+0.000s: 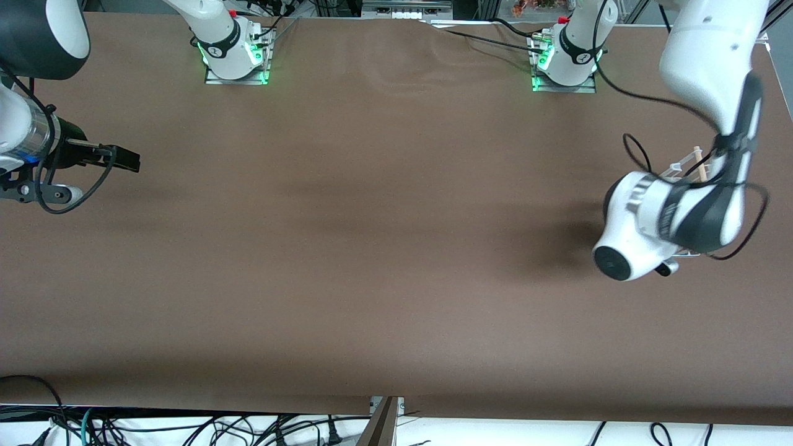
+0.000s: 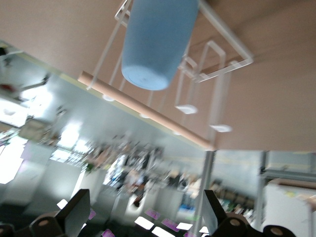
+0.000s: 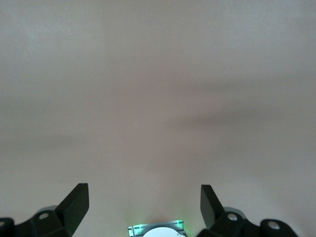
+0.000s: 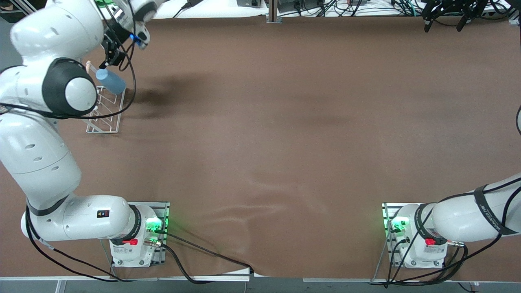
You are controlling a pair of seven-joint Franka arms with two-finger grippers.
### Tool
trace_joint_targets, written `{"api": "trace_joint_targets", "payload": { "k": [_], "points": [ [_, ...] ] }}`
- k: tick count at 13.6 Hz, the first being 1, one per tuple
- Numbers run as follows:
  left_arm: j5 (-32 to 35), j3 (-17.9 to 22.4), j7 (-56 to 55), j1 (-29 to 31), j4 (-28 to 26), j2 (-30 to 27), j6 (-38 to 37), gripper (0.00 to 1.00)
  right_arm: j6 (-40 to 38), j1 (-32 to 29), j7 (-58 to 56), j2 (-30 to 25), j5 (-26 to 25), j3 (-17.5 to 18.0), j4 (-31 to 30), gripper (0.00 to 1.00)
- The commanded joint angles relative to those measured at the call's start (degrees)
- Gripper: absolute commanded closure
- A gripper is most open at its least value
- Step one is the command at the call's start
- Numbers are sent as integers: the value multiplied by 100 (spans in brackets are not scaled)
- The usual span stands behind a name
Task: Transfer cup to left arm and place on rack
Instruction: 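Release the cup onto the rack peg and raise the left gripper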
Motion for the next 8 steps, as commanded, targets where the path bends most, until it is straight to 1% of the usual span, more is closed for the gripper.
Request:
{"api": "trace_joint_targets", "payload": {
  "k": [1, 2, 4, 5, 7, 8],
  "points": [
    [-1487, 12, 4, 217, 506, -628, -1, 0, -125, -69, 21, -40, 150, 15, 107, 0],
    [-1945, 3, -161, 209, 674, -733, -10, 0, -124, -86, 13, -66, 263, 15, 106, 0],
    [-3042, 29, -837, 261, 737, -1119, 42, 0, -177, -86, 22, -294, 317, 24, 71, 0],
    [-3535, 21, -1162, 340, 772, -1217, 60, 0, -133, -95, -56, -434, 369, 15, -7, 0],
    [-4030, 12, -1795, 341, 737, -1480, 418, 0, -90, -87, -57, -908, 344, 41, -515, 0],
    [-4206, 64, -1972, 271, 589, -1716, 717, 0, -2, -95, -66, -997, 326, 94, -605, 0]
  ]
}}
